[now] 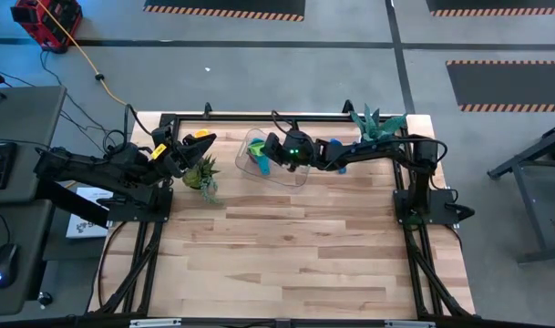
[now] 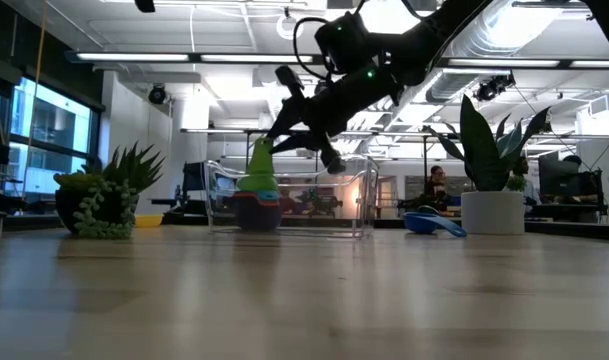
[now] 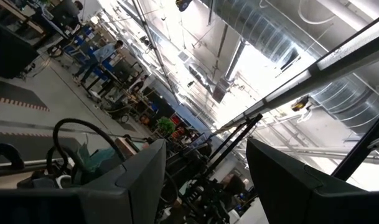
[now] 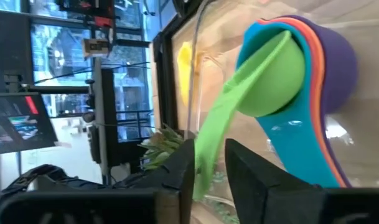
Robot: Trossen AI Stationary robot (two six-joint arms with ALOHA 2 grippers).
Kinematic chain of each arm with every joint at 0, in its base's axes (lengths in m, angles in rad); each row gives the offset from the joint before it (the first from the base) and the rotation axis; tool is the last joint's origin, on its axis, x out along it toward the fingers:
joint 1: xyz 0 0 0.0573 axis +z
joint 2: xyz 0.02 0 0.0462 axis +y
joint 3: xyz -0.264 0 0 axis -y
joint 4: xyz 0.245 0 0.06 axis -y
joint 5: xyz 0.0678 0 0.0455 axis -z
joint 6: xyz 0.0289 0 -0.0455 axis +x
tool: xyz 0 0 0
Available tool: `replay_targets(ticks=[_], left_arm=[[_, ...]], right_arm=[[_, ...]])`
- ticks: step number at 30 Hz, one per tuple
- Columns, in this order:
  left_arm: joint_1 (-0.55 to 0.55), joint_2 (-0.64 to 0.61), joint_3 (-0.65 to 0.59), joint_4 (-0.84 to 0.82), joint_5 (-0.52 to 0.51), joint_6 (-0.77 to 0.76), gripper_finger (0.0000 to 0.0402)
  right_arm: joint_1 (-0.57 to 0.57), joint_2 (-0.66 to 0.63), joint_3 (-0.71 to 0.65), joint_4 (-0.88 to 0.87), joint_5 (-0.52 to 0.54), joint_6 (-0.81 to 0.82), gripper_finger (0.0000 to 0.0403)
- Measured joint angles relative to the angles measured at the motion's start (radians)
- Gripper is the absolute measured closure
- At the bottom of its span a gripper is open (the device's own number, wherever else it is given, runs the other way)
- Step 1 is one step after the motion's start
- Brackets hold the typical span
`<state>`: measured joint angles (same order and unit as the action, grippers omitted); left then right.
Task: Nest measuring cups in basket
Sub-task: Stack the green measuring cup on top of the light blue measuring cup on the transparent bin
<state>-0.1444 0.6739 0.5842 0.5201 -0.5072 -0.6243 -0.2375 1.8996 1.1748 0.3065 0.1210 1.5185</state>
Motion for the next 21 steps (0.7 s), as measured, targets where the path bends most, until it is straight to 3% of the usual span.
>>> replay_targets(ticks=[11, 21], left_arm=[[0.0, 0.0, 0.0, 0.0, 0.0, 0.006, 0.0186], [0.0, 0.0, 0.0, 0.0, 0.0, 0.007, 0.0186]], right_arm=[[0.0, 0.0, 0.0, 0.022, -0.002, -0.002, 0.0394], [0.0, 0.0, 0.0, 0.087, -0.006, -0.016, 0.04]])
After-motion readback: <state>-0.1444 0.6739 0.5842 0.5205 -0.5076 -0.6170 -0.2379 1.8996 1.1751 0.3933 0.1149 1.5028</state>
